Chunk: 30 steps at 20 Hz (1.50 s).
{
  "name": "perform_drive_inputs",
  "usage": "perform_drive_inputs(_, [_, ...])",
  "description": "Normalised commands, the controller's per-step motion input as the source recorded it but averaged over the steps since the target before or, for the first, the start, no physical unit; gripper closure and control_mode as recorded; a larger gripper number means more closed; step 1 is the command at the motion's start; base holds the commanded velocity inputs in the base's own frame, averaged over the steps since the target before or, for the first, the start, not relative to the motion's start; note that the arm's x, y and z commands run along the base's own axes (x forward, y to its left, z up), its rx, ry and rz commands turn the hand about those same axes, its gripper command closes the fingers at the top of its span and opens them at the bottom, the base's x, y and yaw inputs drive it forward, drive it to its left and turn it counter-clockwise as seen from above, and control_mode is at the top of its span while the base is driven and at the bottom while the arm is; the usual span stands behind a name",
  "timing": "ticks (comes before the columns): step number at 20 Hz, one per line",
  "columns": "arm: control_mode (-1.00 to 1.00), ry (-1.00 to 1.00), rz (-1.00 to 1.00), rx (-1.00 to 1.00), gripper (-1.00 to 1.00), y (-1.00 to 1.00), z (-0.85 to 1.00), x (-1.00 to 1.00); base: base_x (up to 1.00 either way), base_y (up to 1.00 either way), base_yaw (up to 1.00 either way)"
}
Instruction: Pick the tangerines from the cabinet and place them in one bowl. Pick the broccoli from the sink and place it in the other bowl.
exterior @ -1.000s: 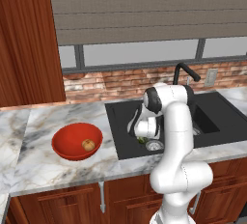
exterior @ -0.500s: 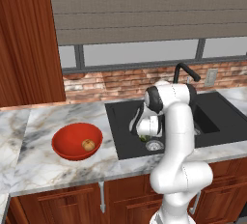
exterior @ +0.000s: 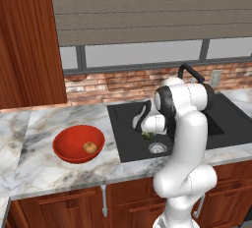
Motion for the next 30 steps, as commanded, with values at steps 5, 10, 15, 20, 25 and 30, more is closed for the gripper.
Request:
perform_drive_inputs(5, [-1.00,-0.02,0.00,0.11,1.00,0.00,0.80,-0.51,0.00,0.00,0.00])
perform_drive_inputs(10, [-1.00,0.01,0.00,0.10,1.00,-0.07,0.91,-0.41,0.00,0.00,0.00])
perform_drive_inputs(15, [-1.00,0.20,0.00,-0.02,1.00,-0.14,0.58,-0.27,0.00,0.00,0.00])
perform_drive_inputs(20, [-1.00,0.25,-0.03,-0.18,1.00,-0.20,0.21,-0.12,0.00,0.00,0.00])
perform_drive_inputs(25, [-1.00,0.09,-0.03,-0.19,1.00,-0.13,0.04,-0.25,0.00,0.00,0.00])
perform_drive_inputs(30, [-1.00,-0.09,-0.02,-0.02,1.00,-0.02,-0.07,-0.53,0.00,0.00,0.00])
